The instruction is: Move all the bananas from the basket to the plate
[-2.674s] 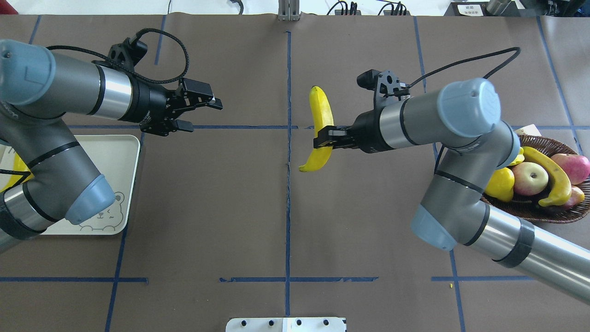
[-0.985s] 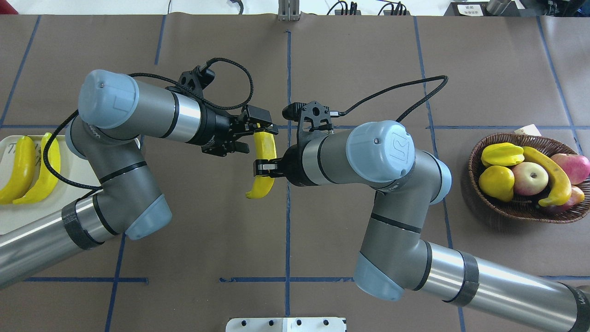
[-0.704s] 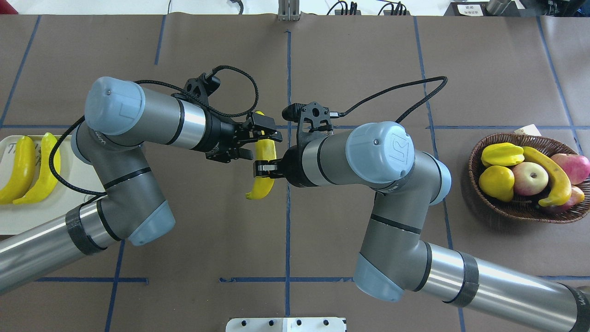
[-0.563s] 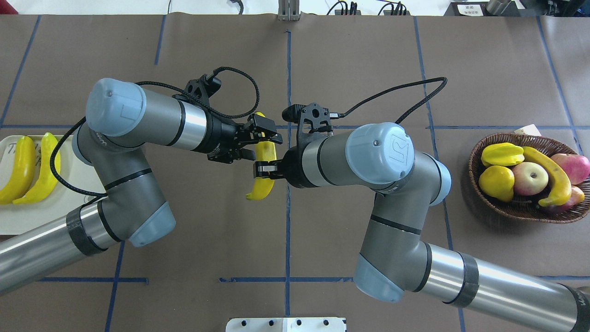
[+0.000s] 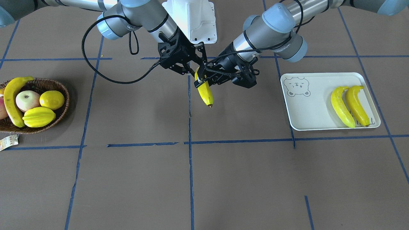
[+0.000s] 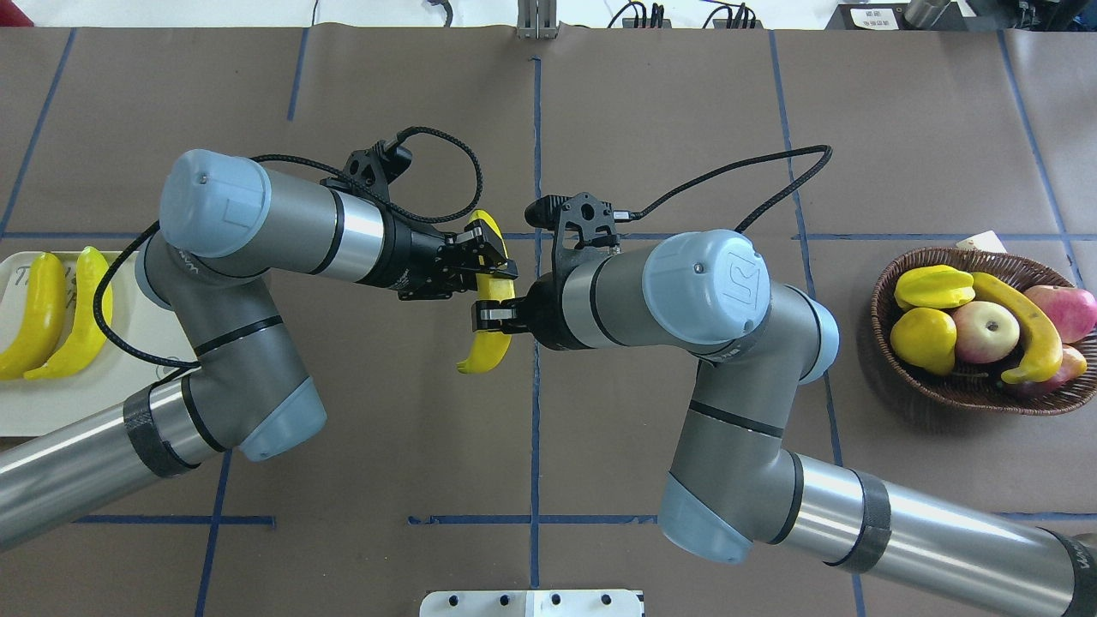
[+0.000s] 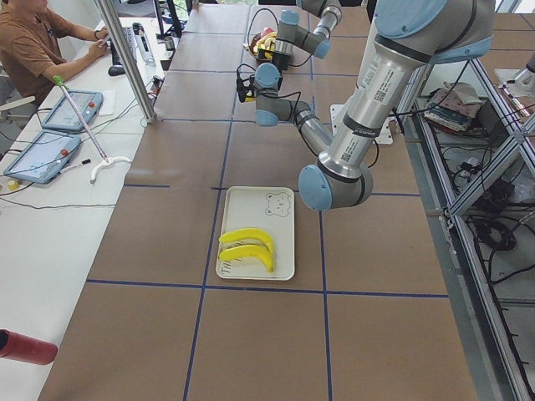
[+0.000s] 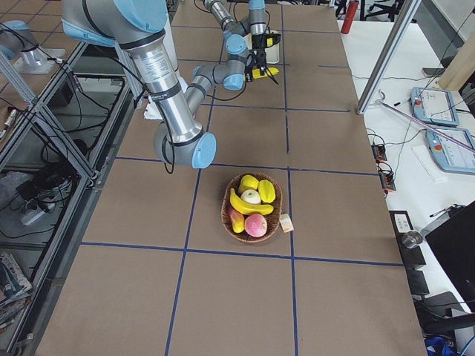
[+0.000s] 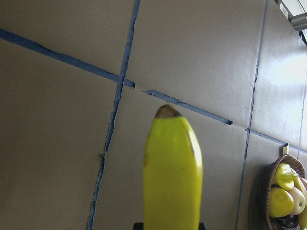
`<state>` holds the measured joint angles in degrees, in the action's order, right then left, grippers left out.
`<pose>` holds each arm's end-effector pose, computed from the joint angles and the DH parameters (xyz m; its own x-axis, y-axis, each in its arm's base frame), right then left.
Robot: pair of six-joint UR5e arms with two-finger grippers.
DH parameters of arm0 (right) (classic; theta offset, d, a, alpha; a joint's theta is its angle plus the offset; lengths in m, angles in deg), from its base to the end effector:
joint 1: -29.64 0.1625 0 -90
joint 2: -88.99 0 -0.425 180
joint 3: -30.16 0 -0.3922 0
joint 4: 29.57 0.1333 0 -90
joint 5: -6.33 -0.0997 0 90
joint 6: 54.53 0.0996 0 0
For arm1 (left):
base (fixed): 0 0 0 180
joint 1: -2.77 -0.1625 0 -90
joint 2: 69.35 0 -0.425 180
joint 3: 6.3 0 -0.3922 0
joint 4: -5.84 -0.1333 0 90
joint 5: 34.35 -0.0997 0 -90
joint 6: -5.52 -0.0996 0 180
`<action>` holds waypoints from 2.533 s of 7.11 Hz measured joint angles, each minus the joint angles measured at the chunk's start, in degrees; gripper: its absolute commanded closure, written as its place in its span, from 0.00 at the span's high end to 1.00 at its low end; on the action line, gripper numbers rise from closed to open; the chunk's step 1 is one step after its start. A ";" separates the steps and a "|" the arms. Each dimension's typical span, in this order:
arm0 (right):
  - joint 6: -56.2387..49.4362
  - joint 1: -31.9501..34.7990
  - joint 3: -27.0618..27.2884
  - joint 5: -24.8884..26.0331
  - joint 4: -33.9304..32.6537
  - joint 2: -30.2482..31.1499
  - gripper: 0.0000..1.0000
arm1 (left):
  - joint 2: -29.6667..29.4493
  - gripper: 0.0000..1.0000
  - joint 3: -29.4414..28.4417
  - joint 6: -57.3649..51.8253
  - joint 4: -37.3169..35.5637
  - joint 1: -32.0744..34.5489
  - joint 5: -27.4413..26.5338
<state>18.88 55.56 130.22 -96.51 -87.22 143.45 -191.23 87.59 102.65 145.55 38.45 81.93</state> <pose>-0.5245 -0.3785 0.1509 0.2458 -0.1900 0.9505 -0.1675 0.9575 0.2348 0.4675 -0.4455 0.2018 0.0431 -0.1680 -0.9849 0.1711 0.9724 -0.1584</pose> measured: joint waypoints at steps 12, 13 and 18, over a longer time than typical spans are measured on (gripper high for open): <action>-0.59 2.81 24.44 1.03 -19.50 13.30 1.00 | 8.22 0.00 7.00 -19.23 -29.15 11.17 0.28; -1.81 3.65 24.56 1.05 -19.98 14.52 1.00 | 12.79 0.00 8.45 -22.41 -30.11 12.87 0.27; -2.83 4.03 23.42 1.79 -19.97 15.80 1.00 | 28.67 0.00 6.45 -26.79 -30.57 14.52 -1.30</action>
<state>16.05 59.59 153.64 -94.72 -107.18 159.24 -162.56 94.04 75.86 114.99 52.97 80.63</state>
